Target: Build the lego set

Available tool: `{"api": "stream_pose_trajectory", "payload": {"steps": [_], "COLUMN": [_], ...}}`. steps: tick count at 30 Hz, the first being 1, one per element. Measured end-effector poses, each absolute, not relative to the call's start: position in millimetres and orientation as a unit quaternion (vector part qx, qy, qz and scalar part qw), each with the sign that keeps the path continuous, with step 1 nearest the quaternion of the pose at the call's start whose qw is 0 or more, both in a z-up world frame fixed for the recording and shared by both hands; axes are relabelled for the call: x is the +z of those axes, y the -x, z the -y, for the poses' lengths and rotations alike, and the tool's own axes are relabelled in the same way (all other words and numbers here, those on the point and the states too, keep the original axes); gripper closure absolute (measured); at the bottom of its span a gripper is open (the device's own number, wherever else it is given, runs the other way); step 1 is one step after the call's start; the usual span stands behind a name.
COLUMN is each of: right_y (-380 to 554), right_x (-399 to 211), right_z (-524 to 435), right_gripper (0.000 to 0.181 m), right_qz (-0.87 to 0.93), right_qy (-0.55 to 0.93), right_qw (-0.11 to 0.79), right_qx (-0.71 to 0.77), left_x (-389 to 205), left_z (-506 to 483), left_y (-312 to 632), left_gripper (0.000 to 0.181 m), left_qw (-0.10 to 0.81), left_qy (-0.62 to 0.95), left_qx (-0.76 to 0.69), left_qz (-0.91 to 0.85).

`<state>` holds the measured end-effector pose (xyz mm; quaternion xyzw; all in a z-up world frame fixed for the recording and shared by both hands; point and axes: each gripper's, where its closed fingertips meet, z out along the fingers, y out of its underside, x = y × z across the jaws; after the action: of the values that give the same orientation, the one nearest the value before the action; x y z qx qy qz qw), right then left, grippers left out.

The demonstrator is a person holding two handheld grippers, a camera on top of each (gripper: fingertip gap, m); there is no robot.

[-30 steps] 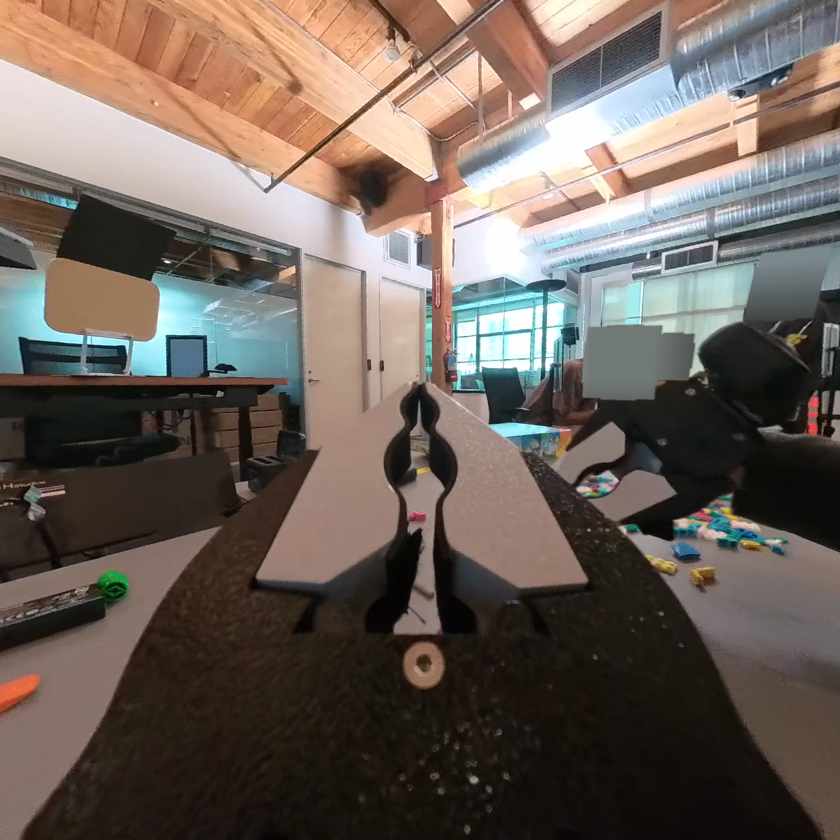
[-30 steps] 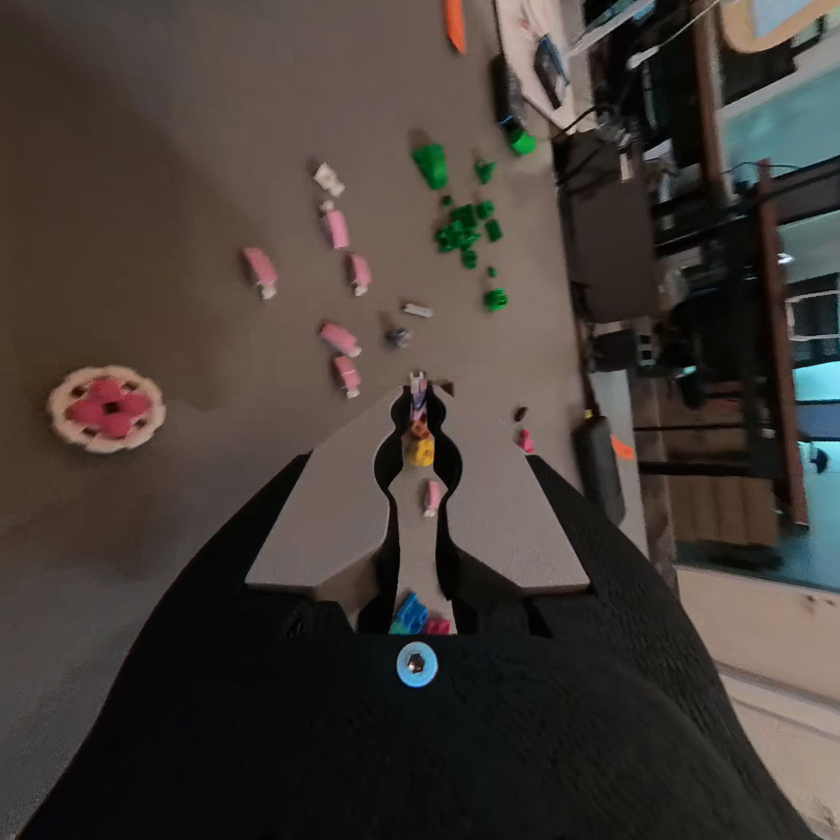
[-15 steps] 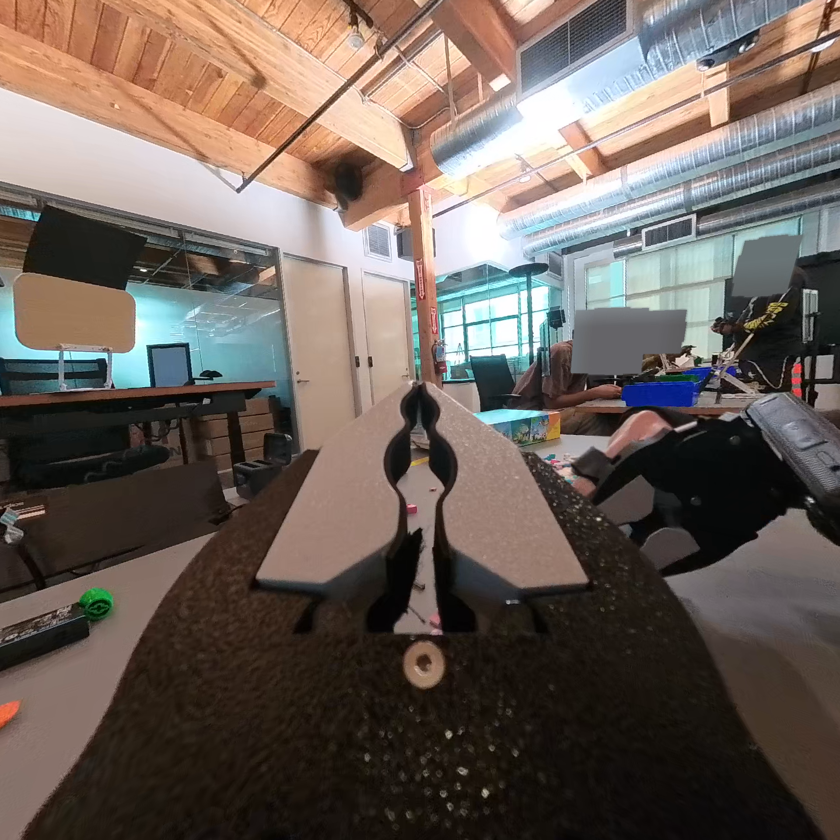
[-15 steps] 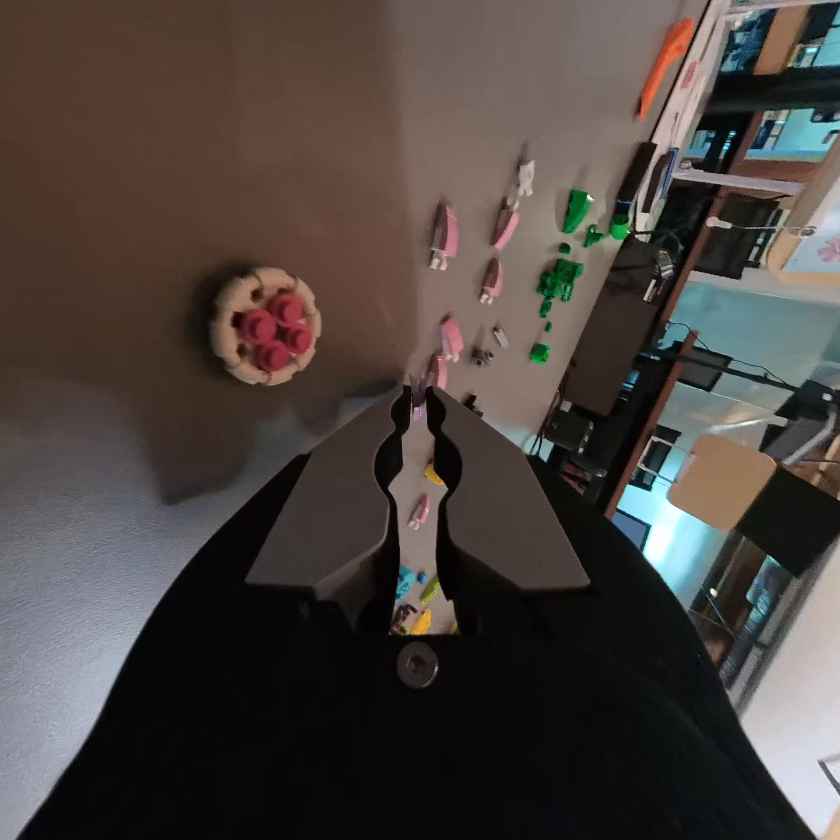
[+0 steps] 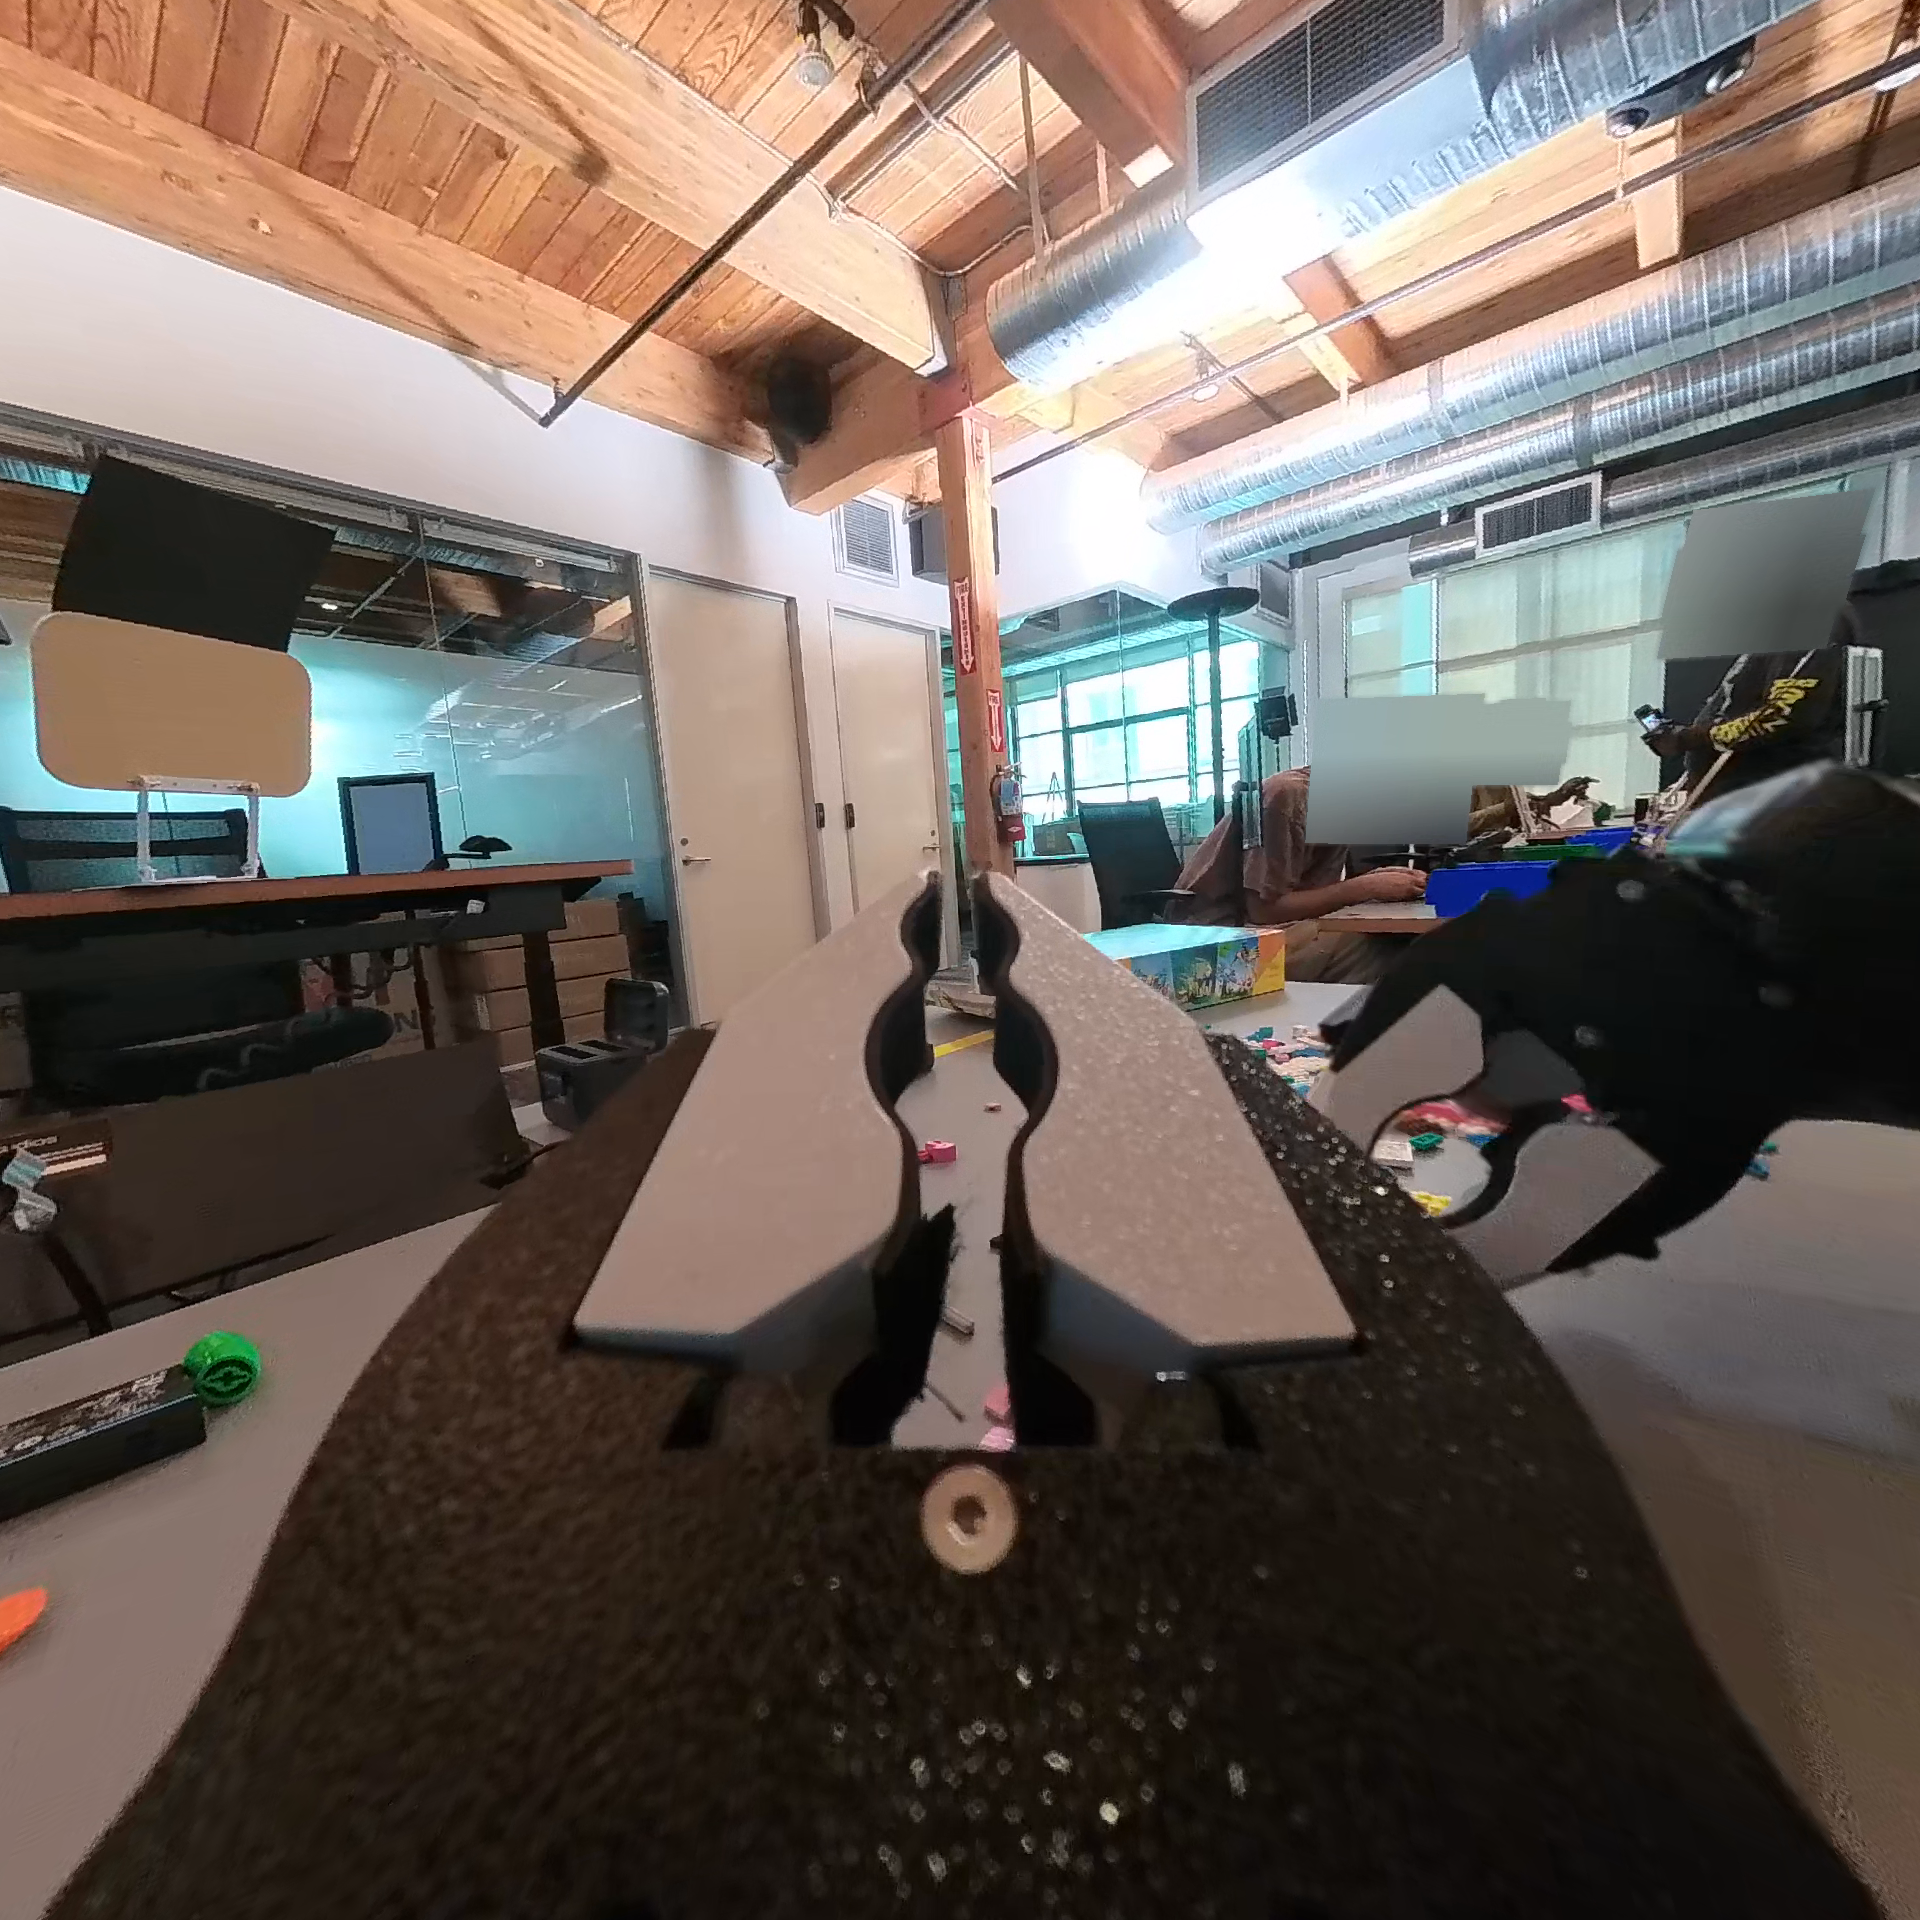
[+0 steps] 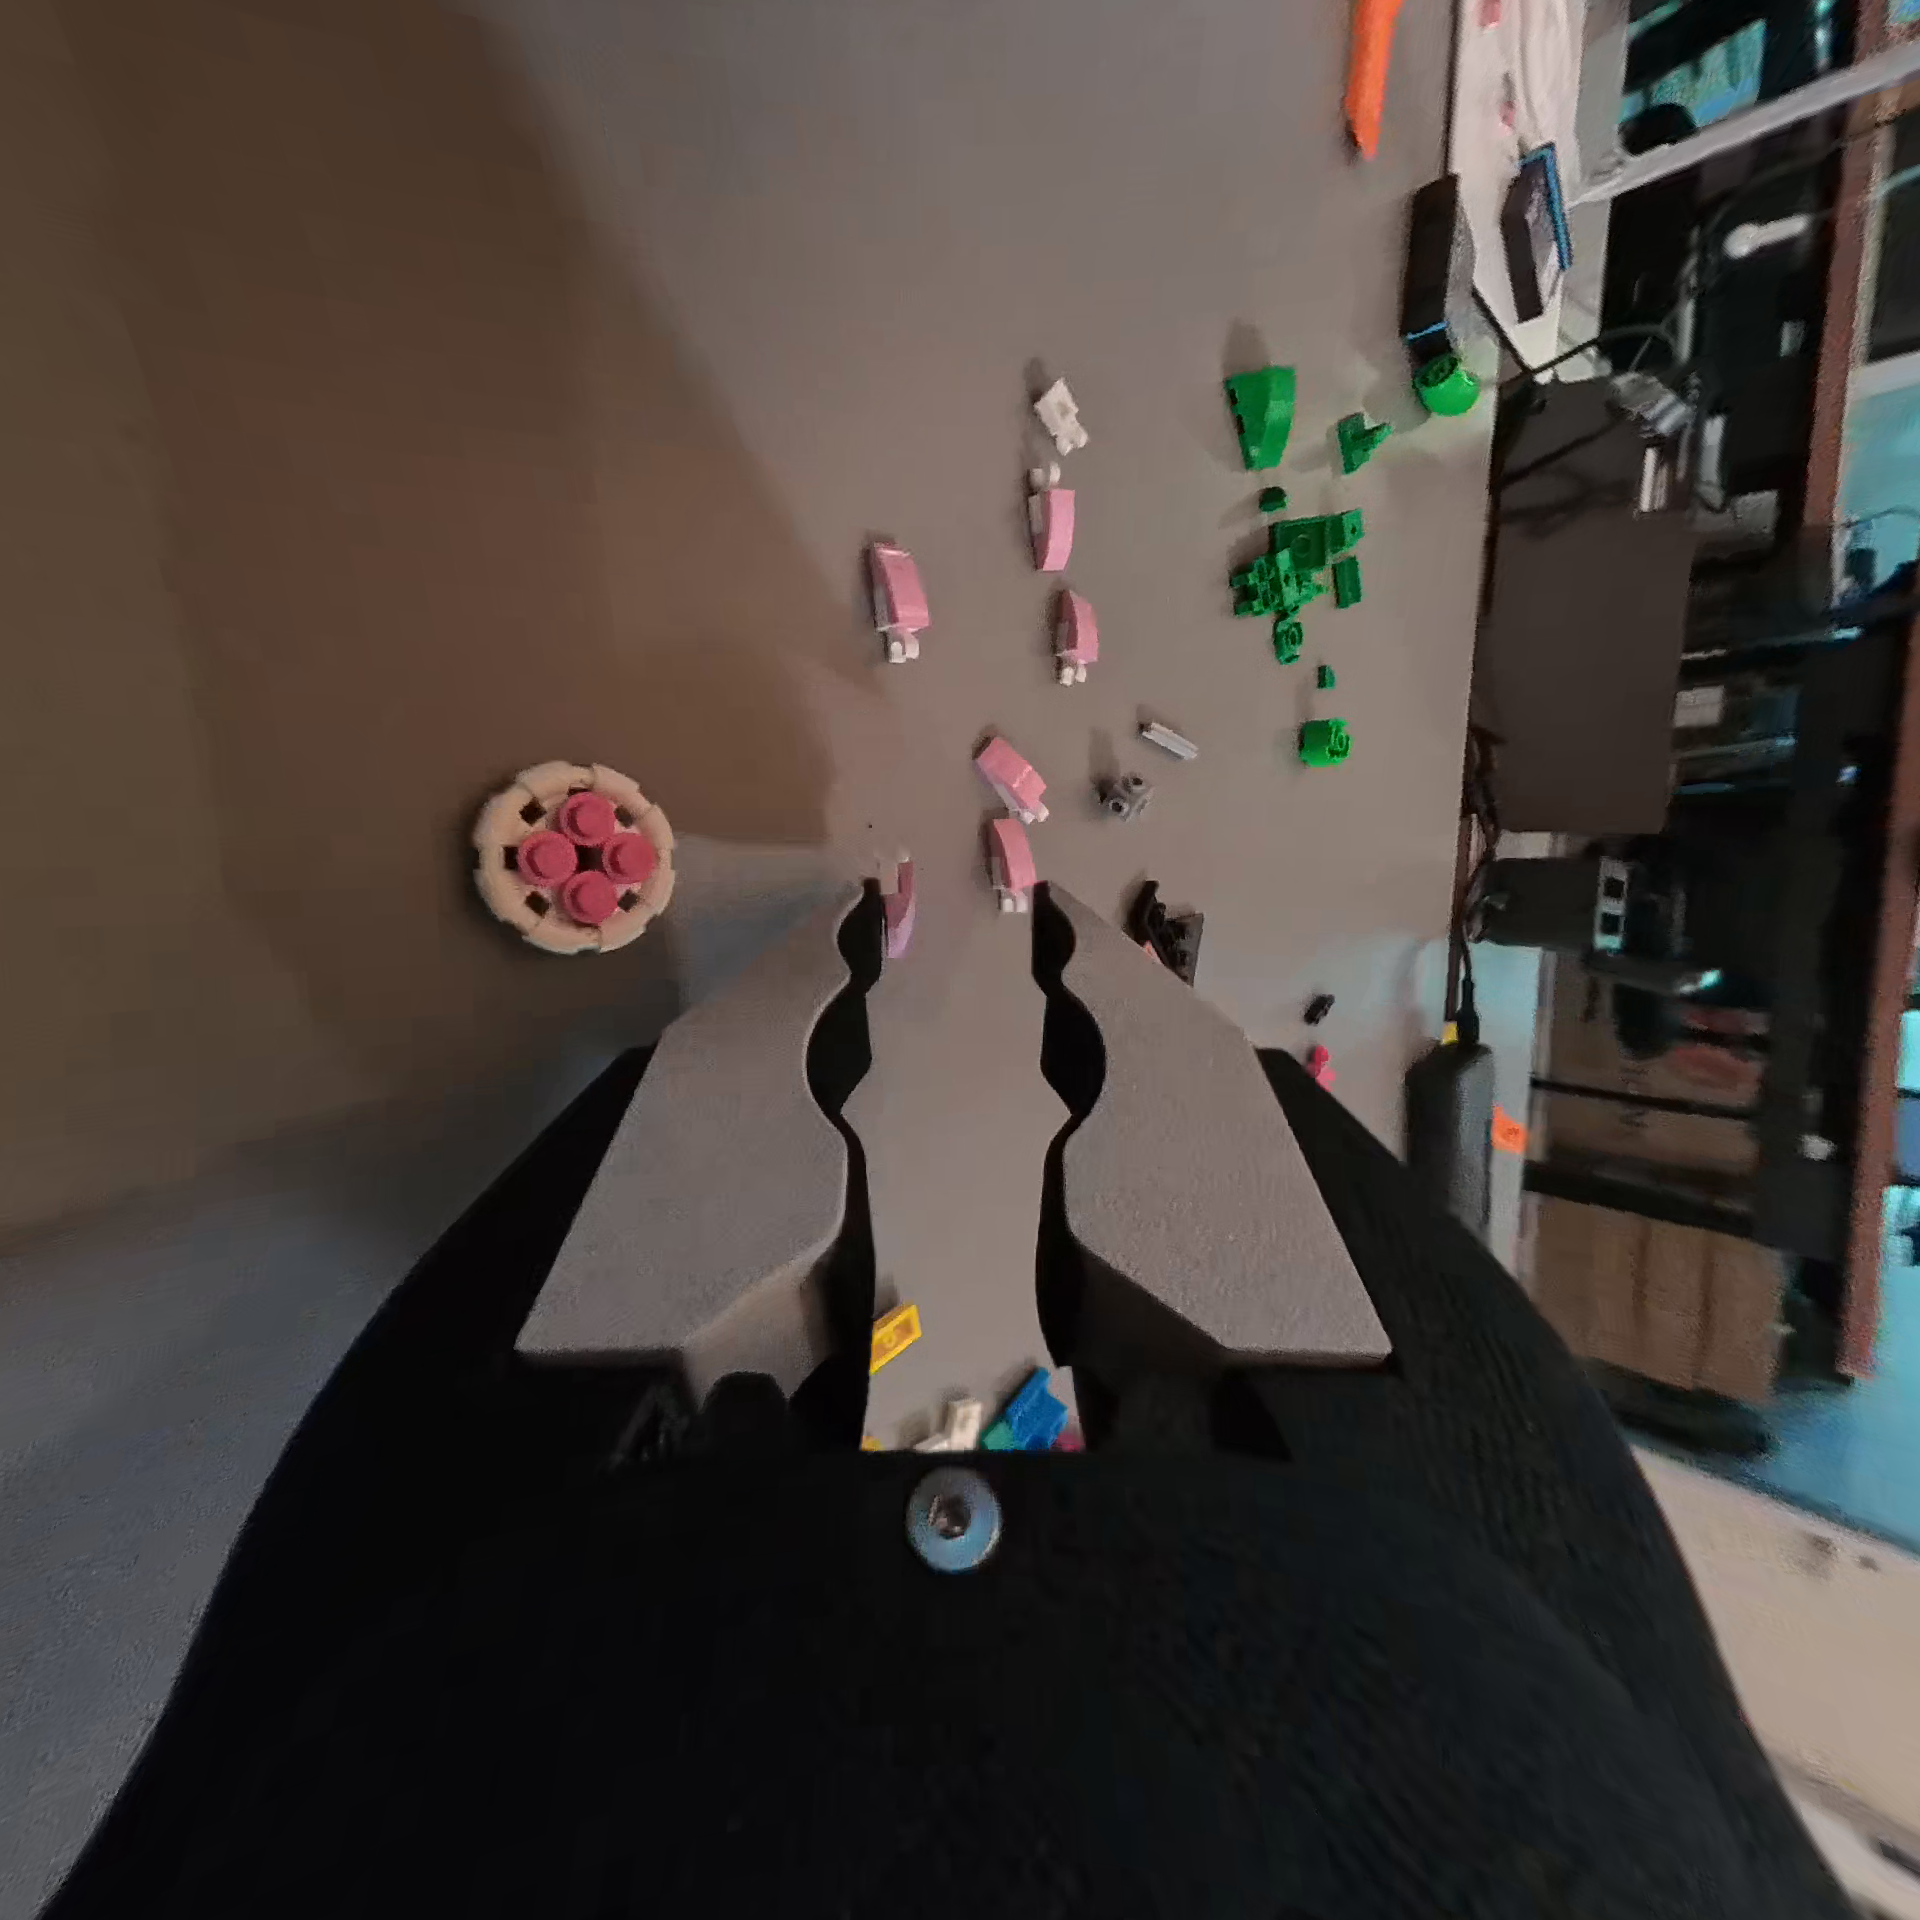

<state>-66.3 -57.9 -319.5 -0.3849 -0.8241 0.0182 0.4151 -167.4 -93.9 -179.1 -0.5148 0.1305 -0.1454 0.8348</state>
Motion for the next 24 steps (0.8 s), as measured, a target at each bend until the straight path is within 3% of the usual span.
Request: {"api": "stream_pose_trajectory", "payload": {"steps": [3,15,21,24], "right_y": [64,55,98,124], "right_x": [-309,-330,-300,-306], "right_z": [59,67,68,68], "right_gripper": [0.152,0.136,0.145,0.146], "right_qz": [0.800,0.766,0.746,0.789], "right_qy": [0.416,0.535,0.530,0.501], "right_qw": [0.427,0.314,0.330,0.290], "right_qx": [0.068,0.169,0.232,0.205], "left_x": [-180,-181,-173,-175], "left_z": [95,95,114,137], "left_y": [165,165,162,144], "left_gripper": [0.179,0.180,0.180,0.181], "left_qw": [0.832,0.831,0.837,0.831], "left_qy": [0.517,0.519,0.504,0.493], "left_qx": [-0.155,-0.158,-0.172,-0.189], "left_qz": [-0.128,-0.123,-0.126,-0.173]}}
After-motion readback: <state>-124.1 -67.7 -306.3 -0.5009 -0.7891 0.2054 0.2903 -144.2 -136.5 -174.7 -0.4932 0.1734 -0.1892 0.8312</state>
